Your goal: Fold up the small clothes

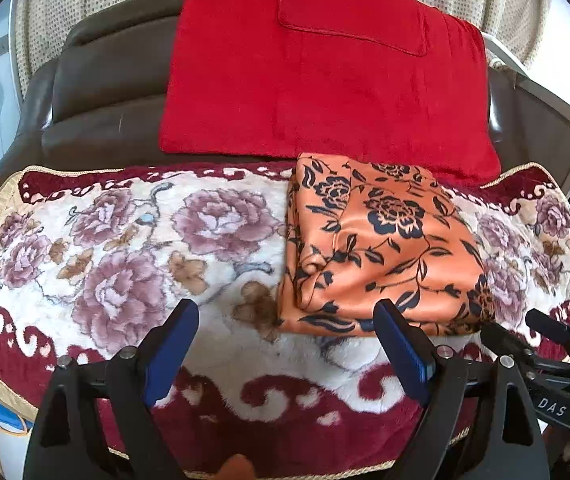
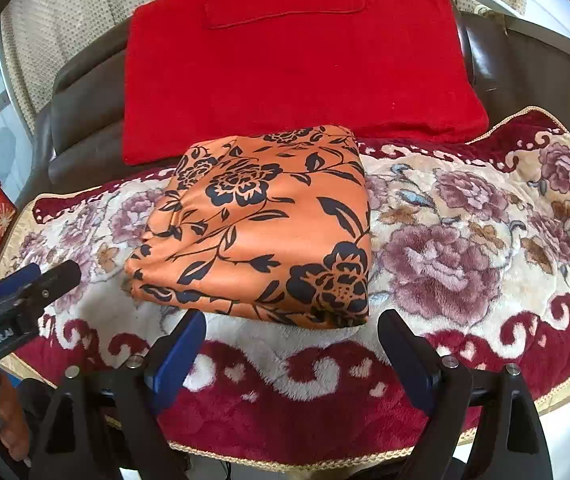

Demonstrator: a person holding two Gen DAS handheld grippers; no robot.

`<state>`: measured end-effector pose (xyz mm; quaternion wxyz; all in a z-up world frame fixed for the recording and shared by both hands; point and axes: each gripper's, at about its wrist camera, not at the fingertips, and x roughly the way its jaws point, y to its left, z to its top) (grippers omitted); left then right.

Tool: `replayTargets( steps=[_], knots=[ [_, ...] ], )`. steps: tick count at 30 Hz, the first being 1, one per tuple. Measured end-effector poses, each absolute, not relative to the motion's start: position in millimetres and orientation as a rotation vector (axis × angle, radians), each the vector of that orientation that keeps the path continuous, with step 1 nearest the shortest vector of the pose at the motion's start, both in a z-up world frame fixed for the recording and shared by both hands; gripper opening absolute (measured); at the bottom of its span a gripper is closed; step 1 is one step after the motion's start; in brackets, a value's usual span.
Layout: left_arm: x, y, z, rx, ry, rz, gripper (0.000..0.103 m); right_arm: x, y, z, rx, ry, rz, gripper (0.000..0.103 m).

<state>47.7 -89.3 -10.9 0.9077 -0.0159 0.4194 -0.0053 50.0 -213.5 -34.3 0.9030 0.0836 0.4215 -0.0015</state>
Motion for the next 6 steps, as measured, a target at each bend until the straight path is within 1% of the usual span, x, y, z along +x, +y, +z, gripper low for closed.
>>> replayTargets(
  steps=[2, 6],
  knots=[
    [54.8, -91.4, -12.9, -0.06, 0.885, -0.025, 0.095, 54.2, -215.3, -34.8, 0.17, 0.874, -0.012, 0.09],
    [71.2, -98.8, -16.9, -0.091, 0.892, -0.066, 0.095, 65.4, -218.6, -35.9, 0.163, 0.879, -0.014, 0.09]
  ],
)
